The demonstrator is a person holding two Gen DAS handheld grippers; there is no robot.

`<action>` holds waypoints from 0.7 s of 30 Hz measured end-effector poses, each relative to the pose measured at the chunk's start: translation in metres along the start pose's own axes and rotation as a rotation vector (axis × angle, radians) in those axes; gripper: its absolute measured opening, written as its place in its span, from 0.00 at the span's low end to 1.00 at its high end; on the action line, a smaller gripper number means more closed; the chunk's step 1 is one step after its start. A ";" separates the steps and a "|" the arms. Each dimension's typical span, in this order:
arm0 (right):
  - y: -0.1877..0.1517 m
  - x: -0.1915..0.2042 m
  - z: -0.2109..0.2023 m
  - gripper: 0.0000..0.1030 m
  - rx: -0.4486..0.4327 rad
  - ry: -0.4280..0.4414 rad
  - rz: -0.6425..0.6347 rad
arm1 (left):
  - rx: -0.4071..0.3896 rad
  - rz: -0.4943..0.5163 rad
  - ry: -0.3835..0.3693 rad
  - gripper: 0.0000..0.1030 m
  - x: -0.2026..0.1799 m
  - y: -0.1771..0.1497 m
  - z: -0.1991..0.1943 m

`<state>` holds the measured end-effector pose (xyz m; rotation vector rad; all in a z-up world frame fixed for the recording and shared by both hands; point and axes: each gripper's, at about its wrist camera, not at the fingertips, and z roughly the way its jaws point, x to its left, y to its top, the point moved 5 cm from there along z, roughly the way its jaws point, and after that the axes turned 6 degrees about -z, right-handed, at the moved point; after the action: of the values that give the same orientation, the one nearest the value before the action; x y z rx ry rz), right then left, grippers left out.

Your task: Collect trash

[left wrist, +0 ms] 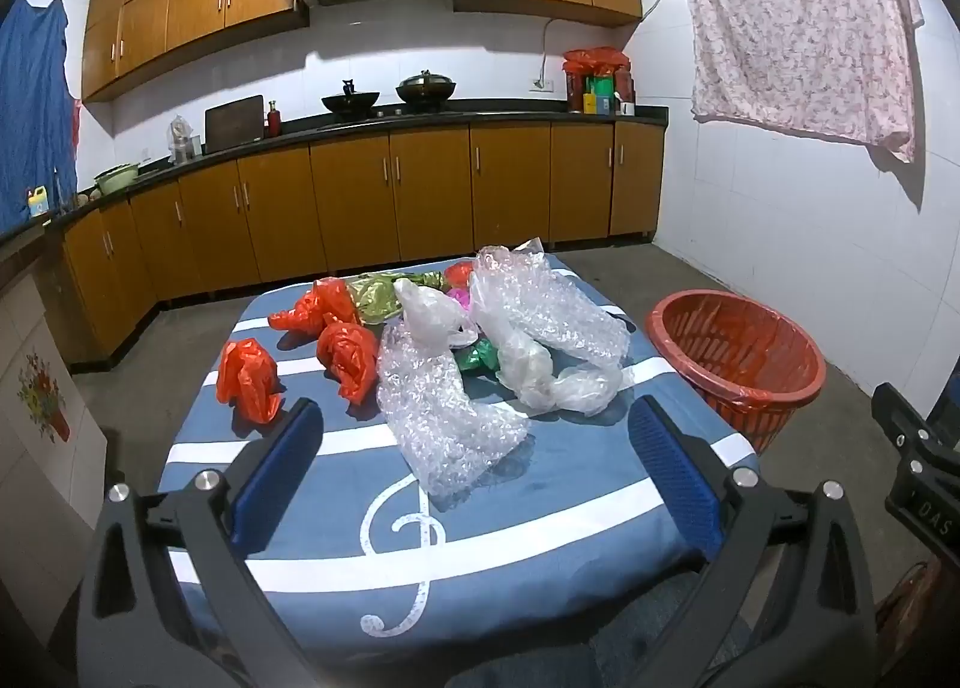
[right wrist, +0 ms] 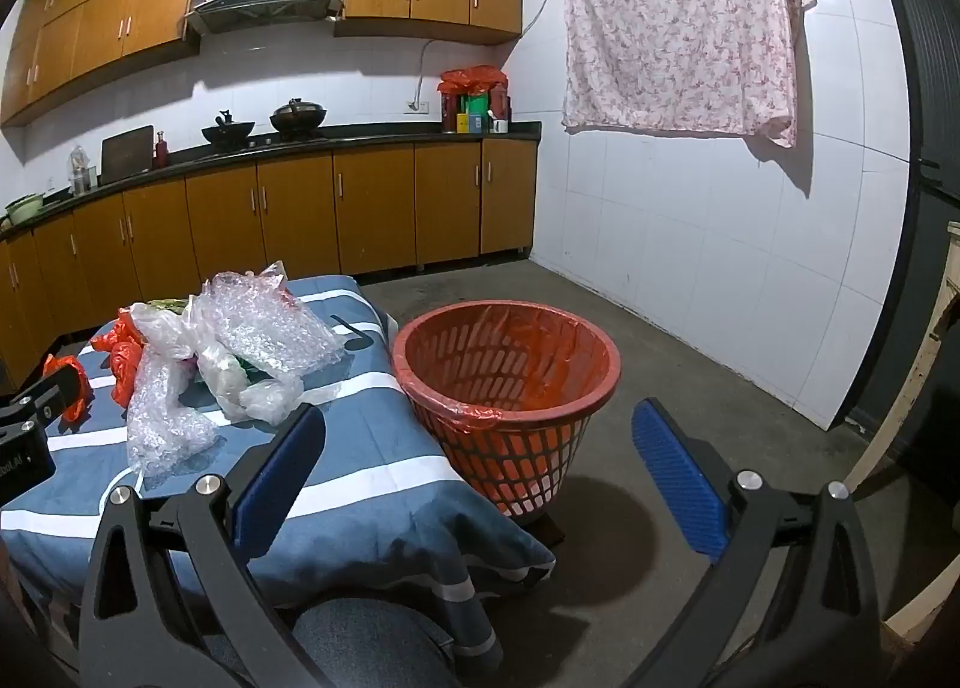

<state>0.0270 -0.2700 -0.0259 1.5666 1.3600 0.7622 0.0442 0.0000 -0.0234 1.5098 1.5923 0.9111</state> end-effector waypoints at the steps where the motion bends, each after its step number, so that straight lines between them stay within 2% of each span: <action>1: 0.000 0.000 0.000 0.98 0.000 0.000 0.000 | 0.000 0.000 0.000 0.96 0.000 0.000 0.000; 21: 0.000 0.001 0.001 0.98 0.001 0.000 0.000 | 0.003 -0.001 -0.002 0.96 -0.001 -0.001 -0.001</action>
<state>0.0283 -0.2694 -0.0267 1.5670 1.3603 0.7615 0.0433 -0.0007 -0.0235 1.5111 1.5939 0.9069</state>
